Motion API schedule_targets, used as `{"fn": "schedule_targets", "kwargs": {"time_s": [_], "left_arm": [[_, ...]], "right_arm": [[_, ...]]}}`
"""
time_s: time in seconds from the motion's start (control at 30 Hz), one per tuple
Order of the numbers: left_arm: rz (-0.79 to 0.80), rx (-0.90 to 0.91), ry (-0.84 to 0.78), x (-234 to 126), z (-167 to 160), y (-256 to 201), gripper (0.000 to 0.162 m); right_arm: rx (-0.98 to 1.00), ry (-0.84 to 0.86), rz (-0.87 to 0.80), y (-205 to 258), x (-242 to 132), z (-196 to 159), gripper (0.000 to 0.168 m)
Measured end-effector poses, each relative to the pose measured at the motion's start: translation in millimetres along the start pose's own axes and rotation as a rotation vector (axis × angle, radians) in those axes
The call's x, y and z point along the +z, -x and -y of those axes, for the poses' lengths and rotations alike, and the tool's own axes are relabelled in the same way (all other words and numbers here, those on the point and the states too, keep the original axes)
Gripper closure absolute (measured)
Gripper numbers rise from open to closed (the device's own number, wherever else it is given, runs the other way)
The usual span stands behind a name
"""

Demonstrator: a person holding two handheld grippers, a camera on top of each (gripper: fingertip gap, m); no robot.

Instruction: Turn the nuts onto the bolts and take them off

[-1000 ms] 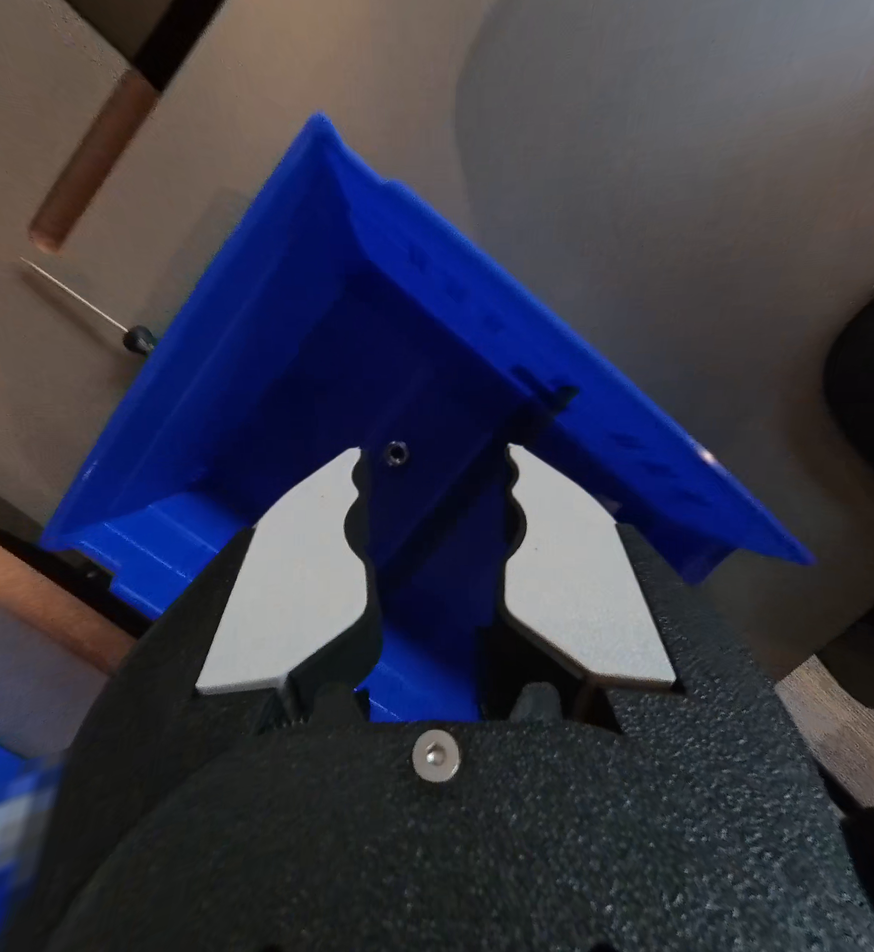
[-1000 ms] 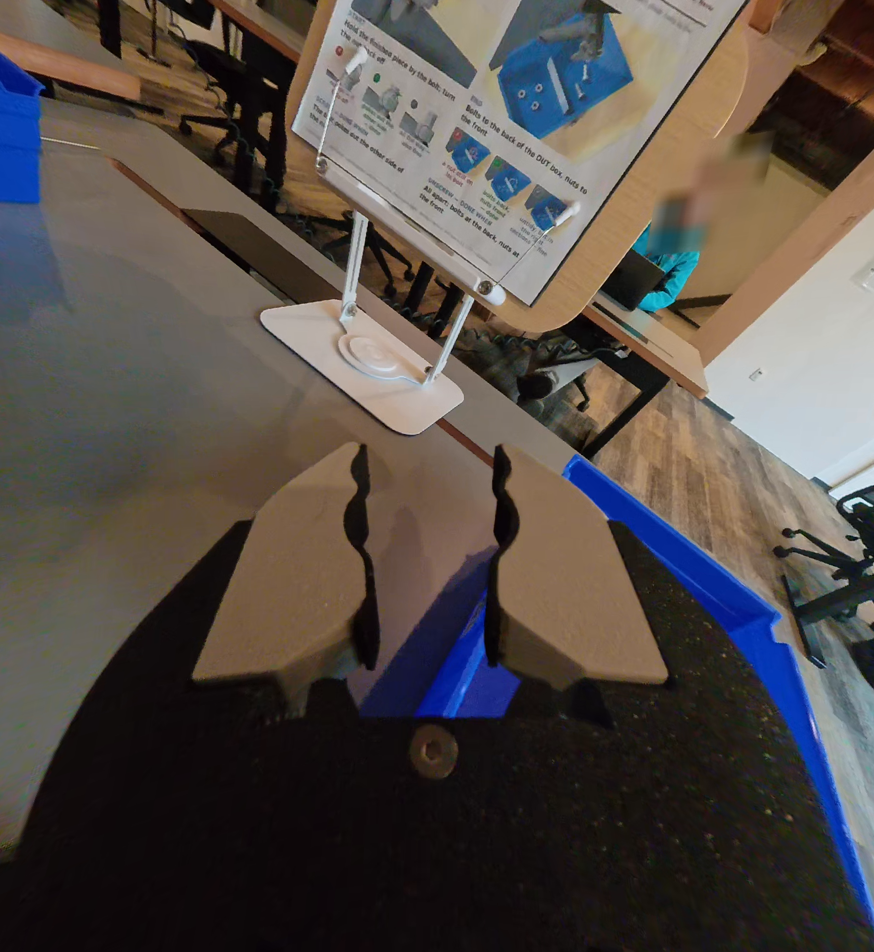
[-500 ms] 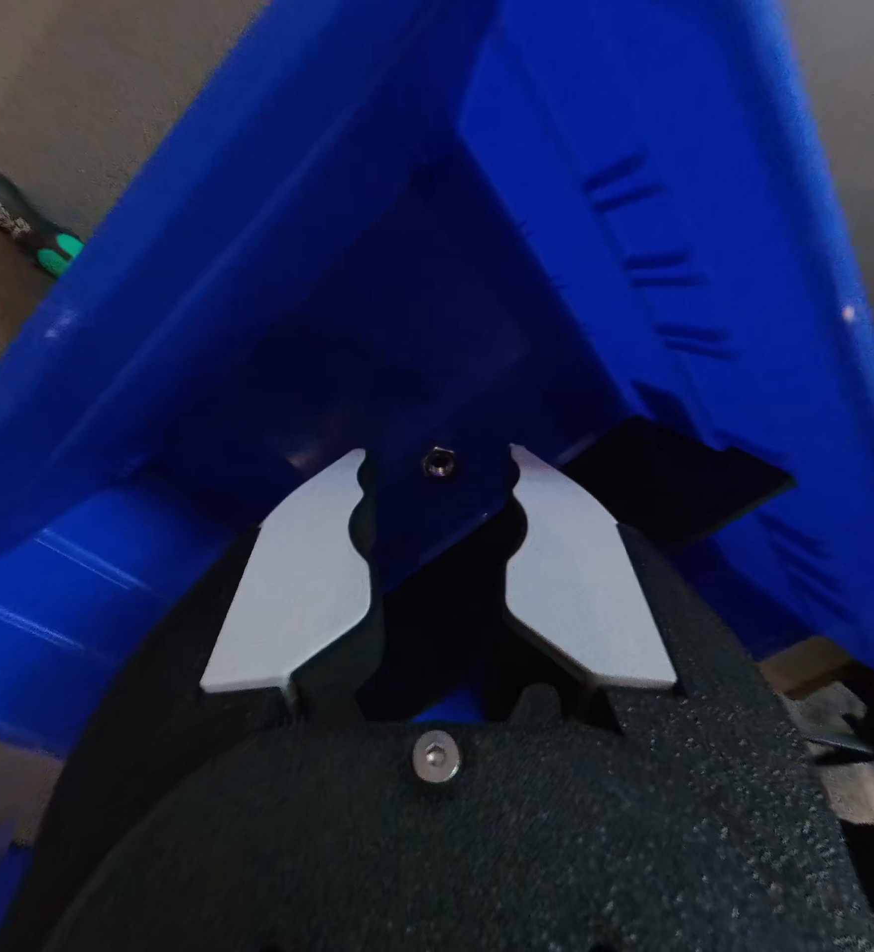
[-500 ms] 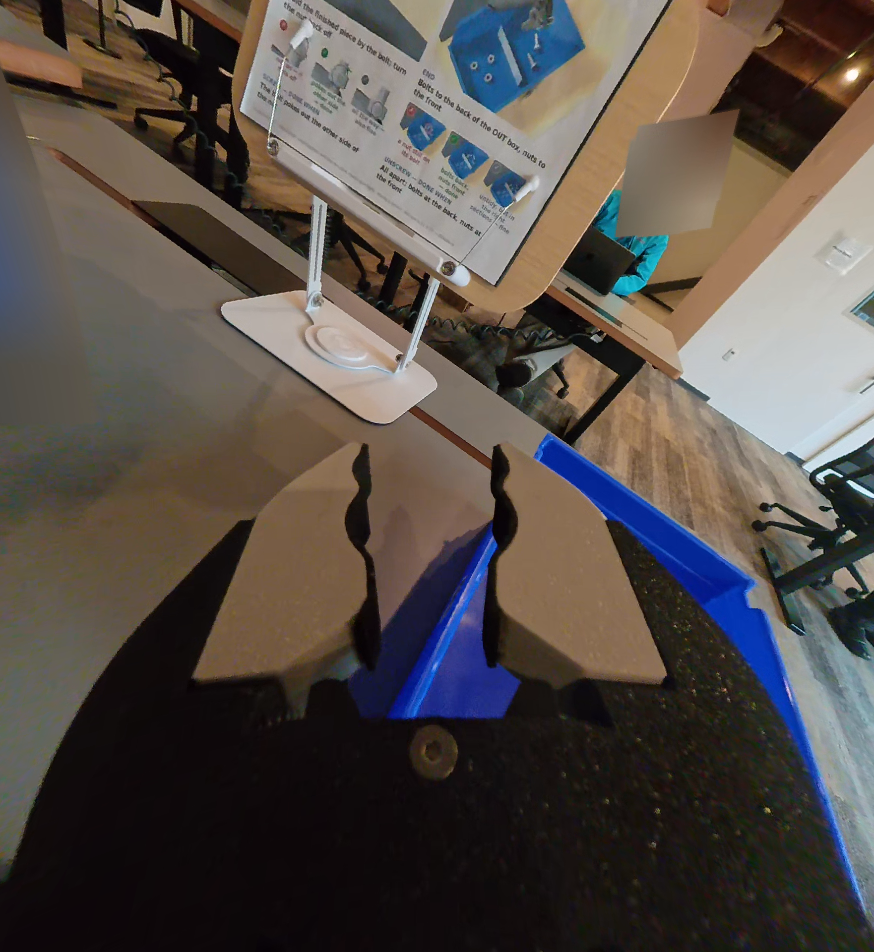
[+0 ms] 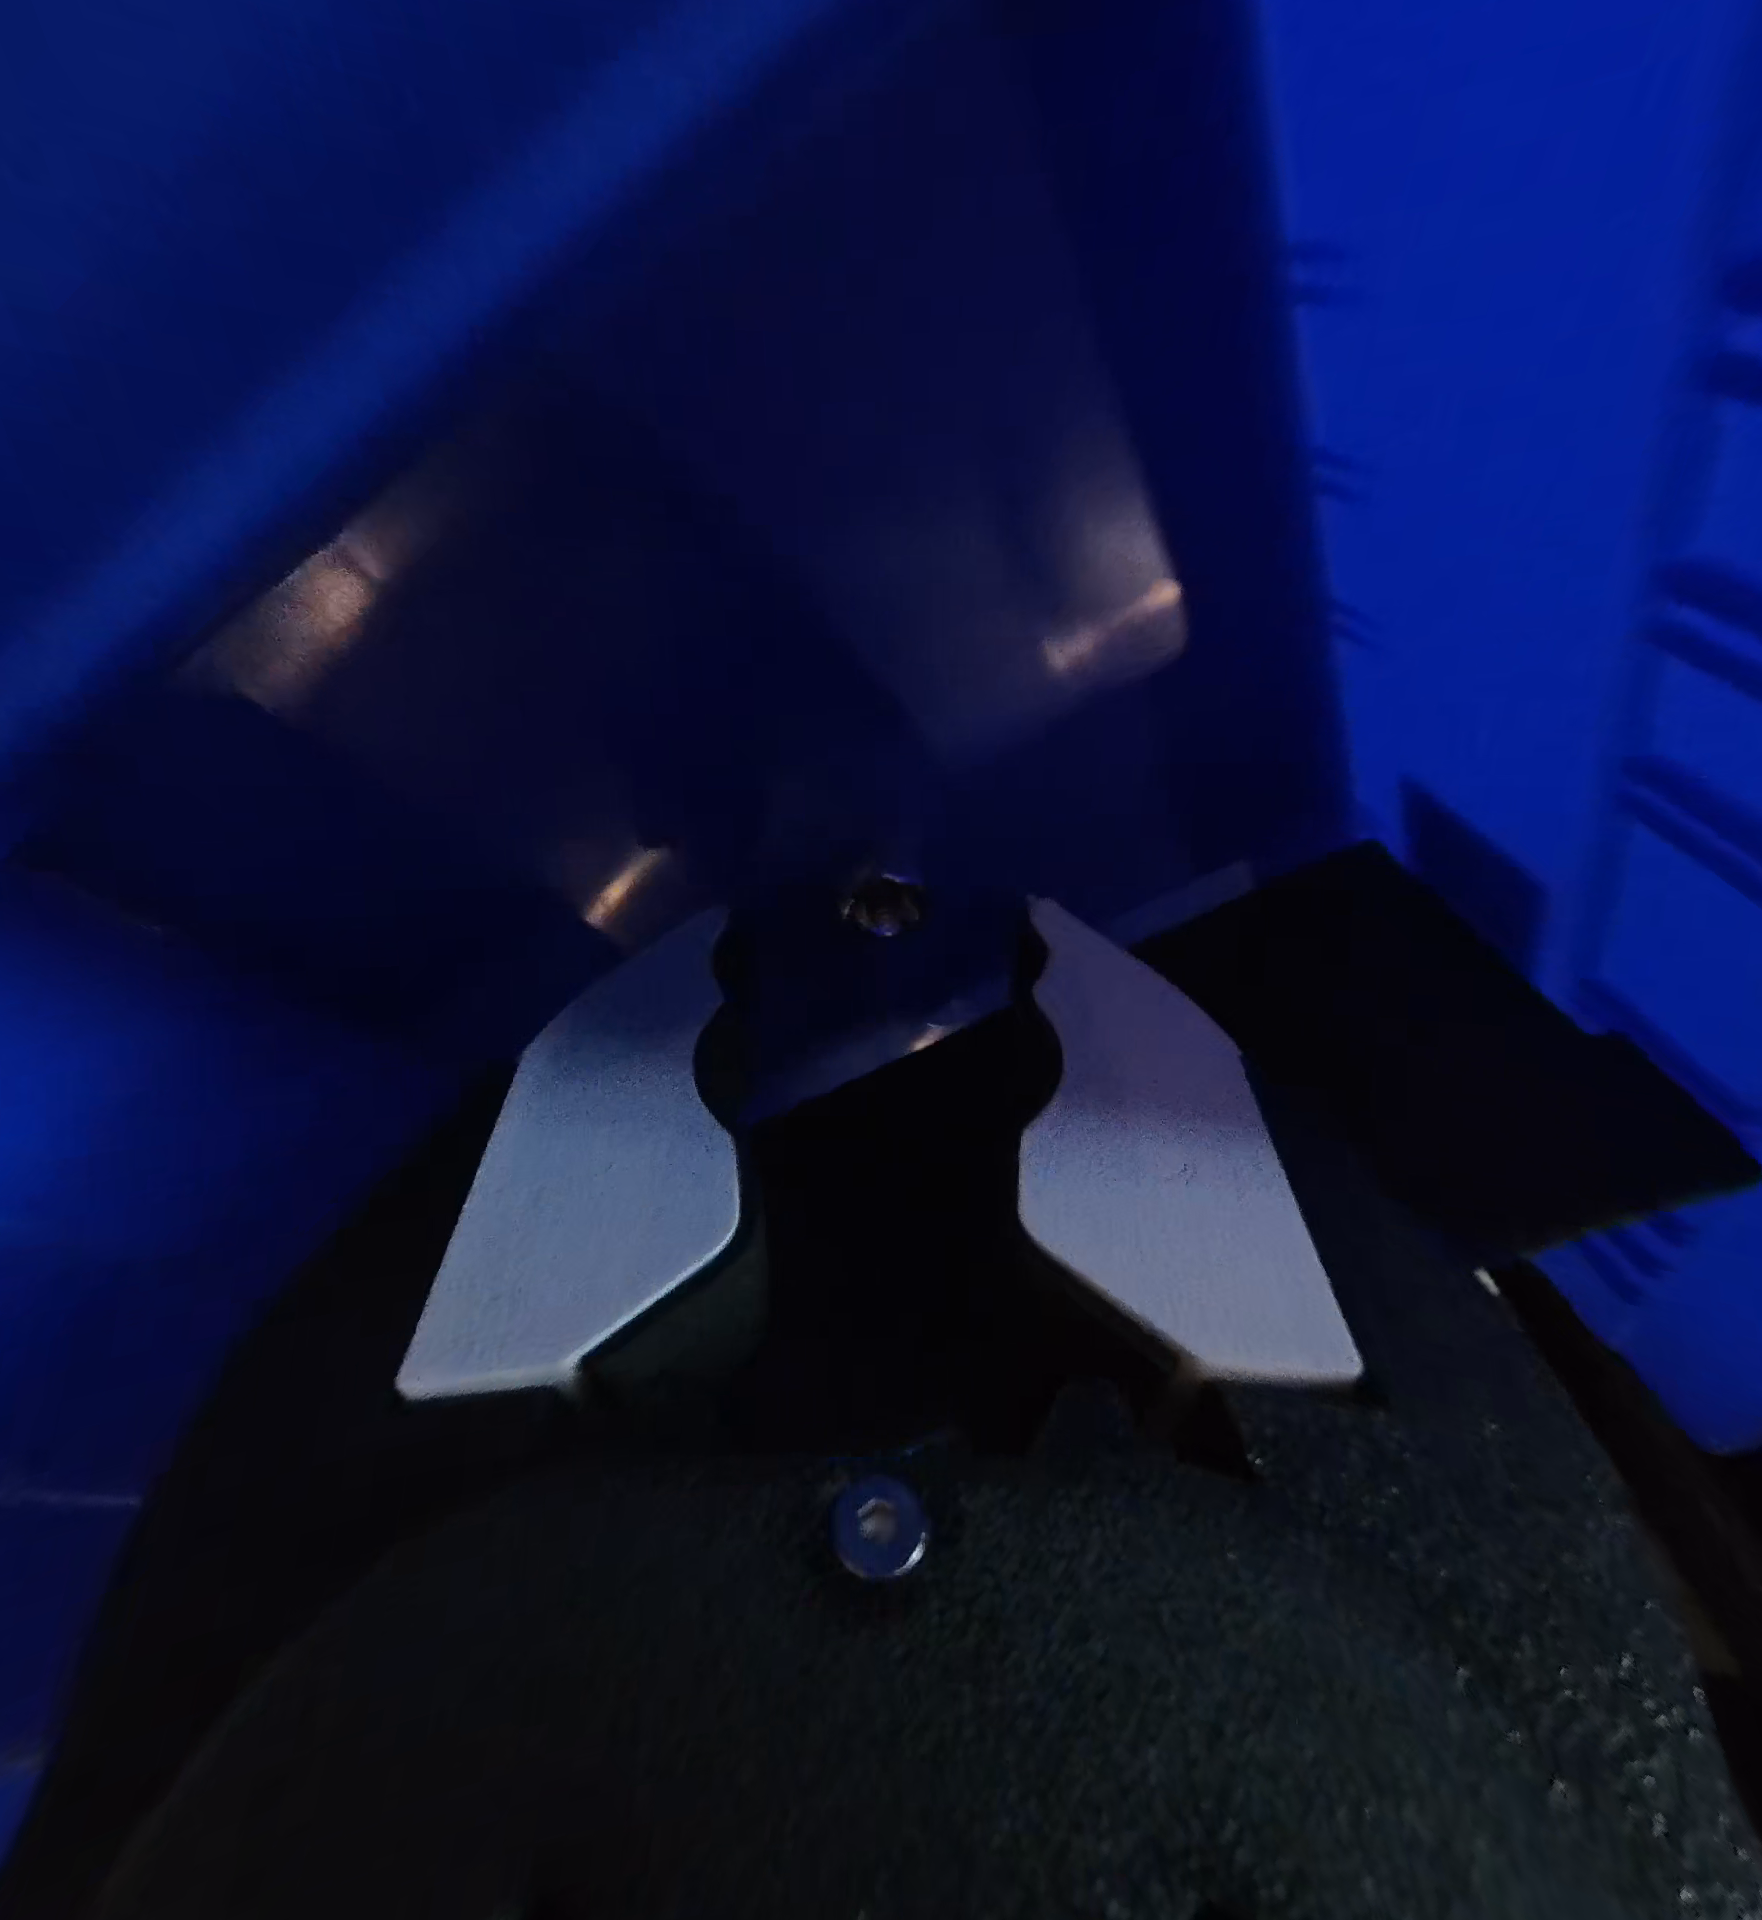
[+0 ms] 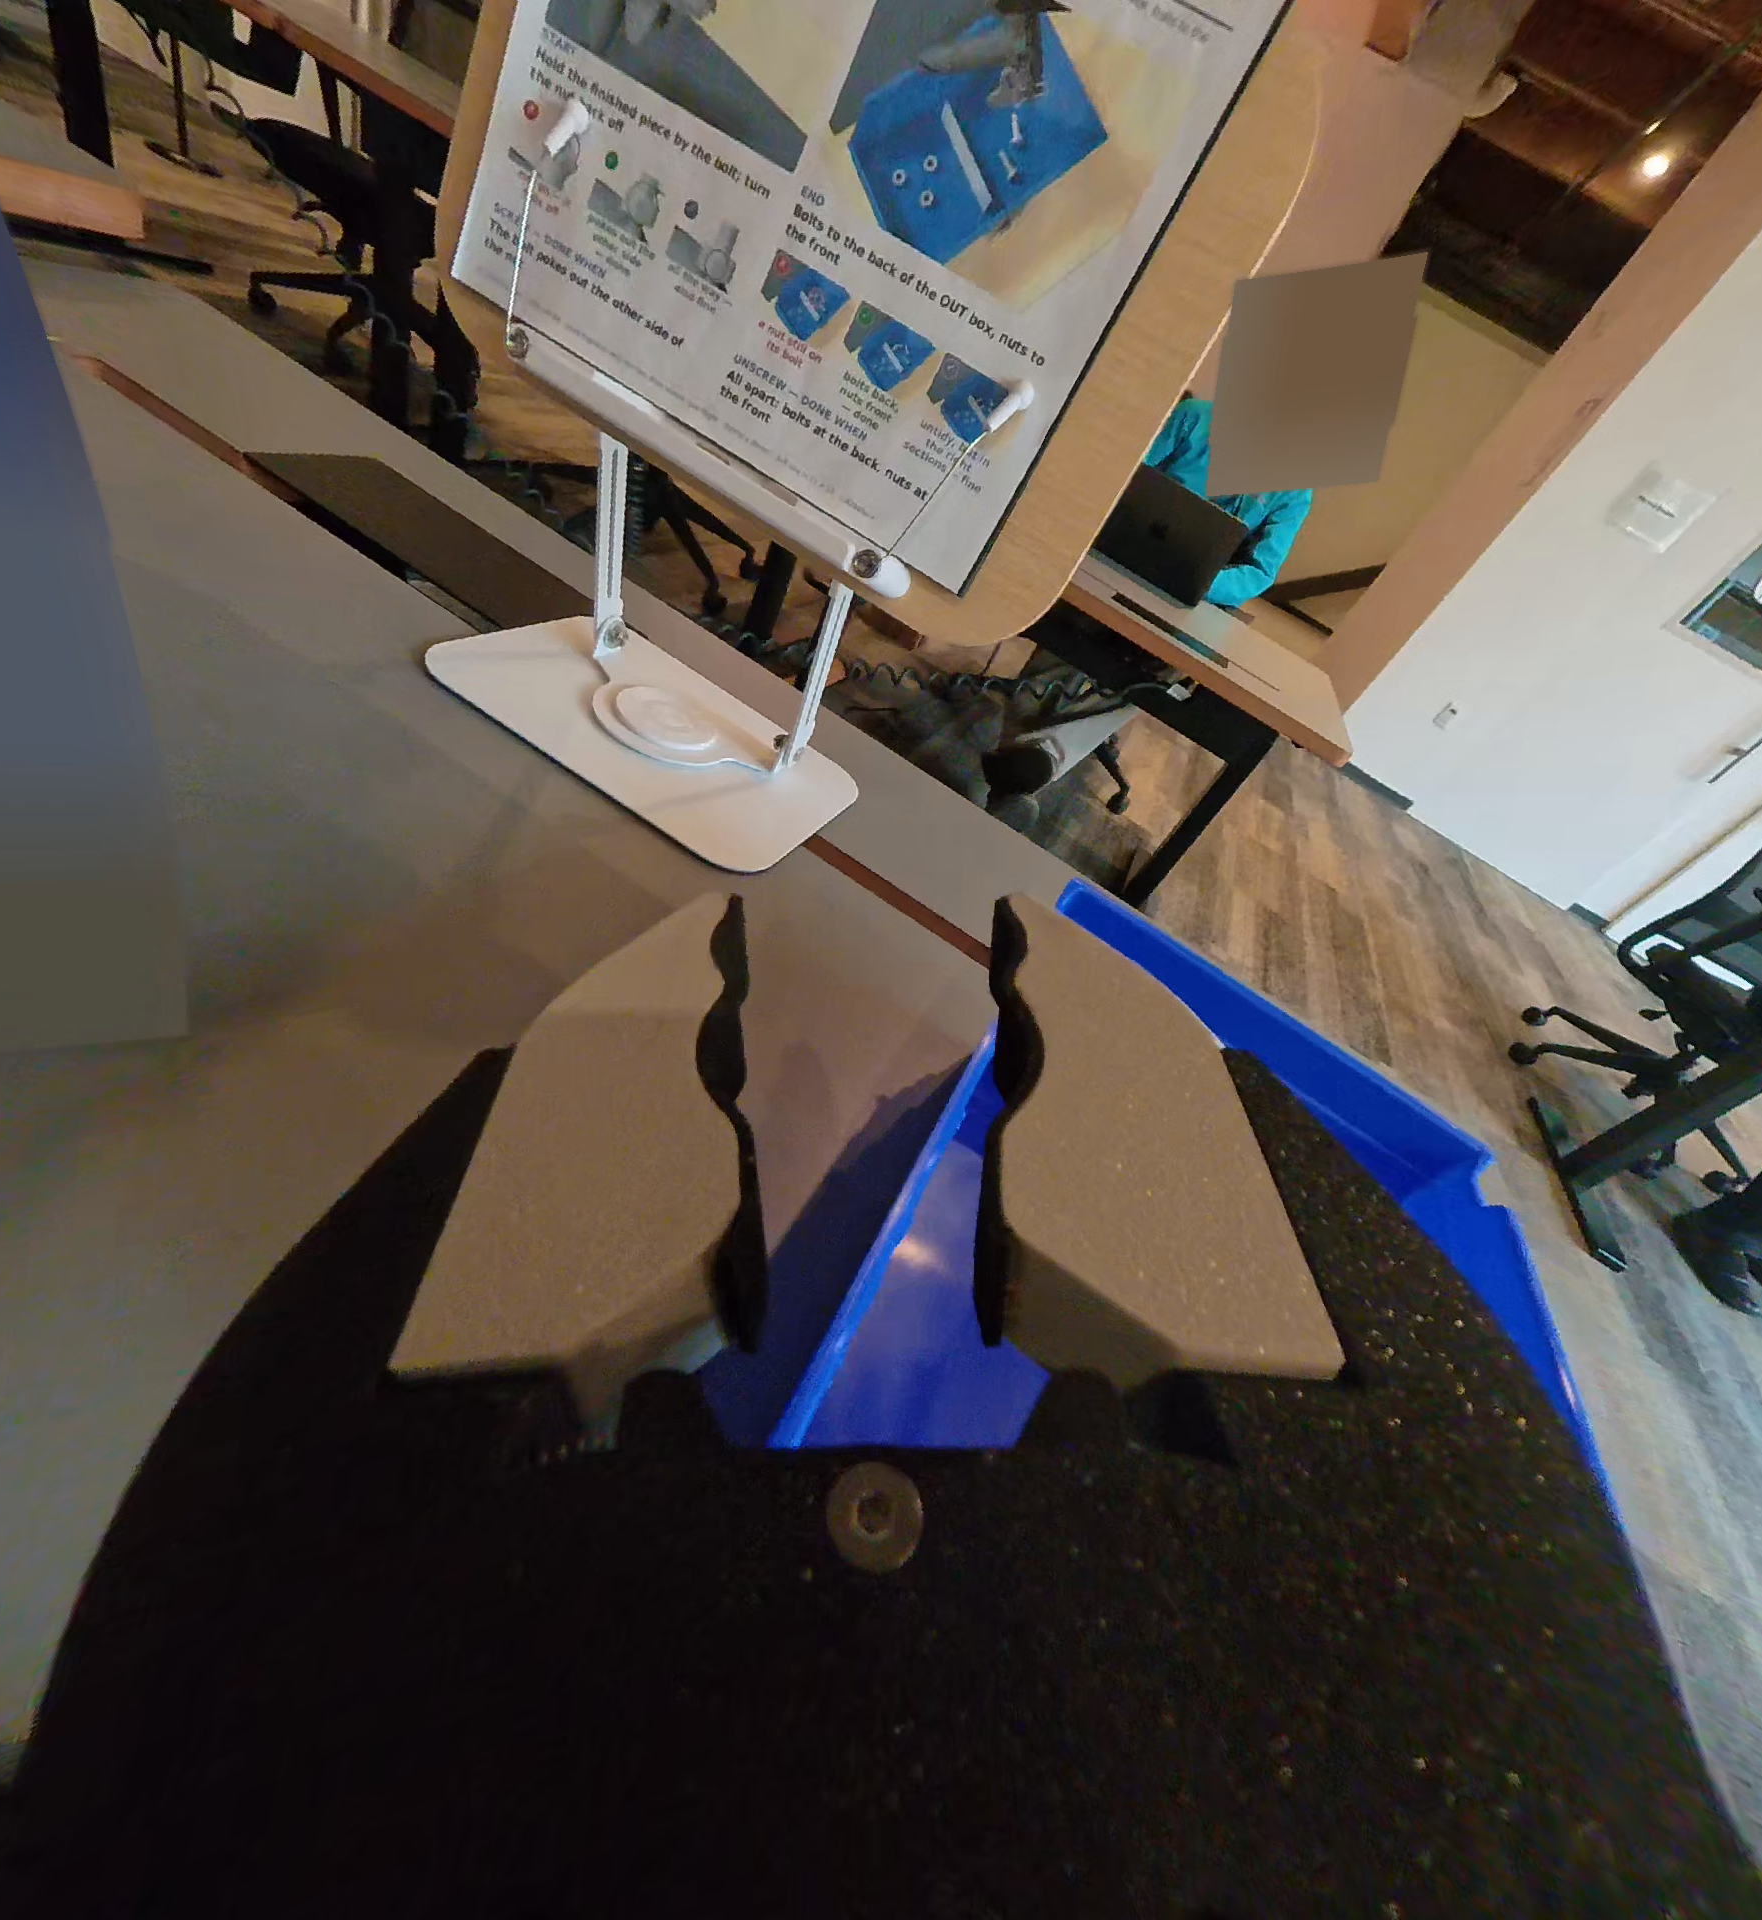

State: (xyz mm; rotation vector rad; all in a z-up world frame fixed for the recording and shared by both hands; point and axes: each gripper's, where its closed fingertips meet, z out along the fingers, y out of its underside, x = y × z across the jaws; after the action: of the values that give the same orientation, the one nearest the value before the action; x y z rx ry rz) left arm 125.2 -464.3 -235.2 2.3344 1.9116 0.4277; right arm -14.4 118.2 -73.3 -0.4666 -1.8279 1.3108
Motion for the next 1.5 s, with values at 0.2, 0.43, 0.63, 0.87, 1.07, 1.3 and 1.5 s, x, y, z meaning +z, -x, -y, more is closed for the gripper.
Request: {"fn": "schedule_targets", "kwargs": {"time_s": [0.2, 0.43, 0.63, 0.87, 1.07, 1.3, 1.5], "left_arm": [[0.040, -0.011, 0.005, 3.3, -0.2, 4.3, 0.123], [0.053, 0.045, -0.018, 4.9, -0.2, 4.4, 0.143], [0.061, 0.082, -0.062, -16.2, 0.8, -4.6, 0.144], [0.135, 0.196, -0.208, -80.8, 13.2, -52.4, 0.144], [0.187, 0.373, -0.321, -126.7, 27.2, -128.7, 0.145], [0.192, 0.582, -0.346, -131.1, 38.3, -226.4, 0.145], [0.184, 0.740, -0.289, -108.5, 40.5, -297.8, 0.145]], "right_arm": [[0.012, -0.013, 0.002, -1.3, -2.1, 1.6, 0.124], [0.002, -0.003, 0.014, 1.9, -1.0, -0.2, 0.123], [-0.004, 0.011, 0.033, 6.1, 1.1, -1.5, 0.123], [-0.048, 0.035, 0.043, 12.6, 1.3, -1.2, 0.123], [-0.034, 0.052, 0.095, 24.2, 2.8, -1.9, 0.123], [-0.041, 0.092, 0.141, 34.5, 4.9, -8.0, 0.122], [-0.029, 0.101, 0.183, 42.2, 5.8, -10.1, 0.122]]}}
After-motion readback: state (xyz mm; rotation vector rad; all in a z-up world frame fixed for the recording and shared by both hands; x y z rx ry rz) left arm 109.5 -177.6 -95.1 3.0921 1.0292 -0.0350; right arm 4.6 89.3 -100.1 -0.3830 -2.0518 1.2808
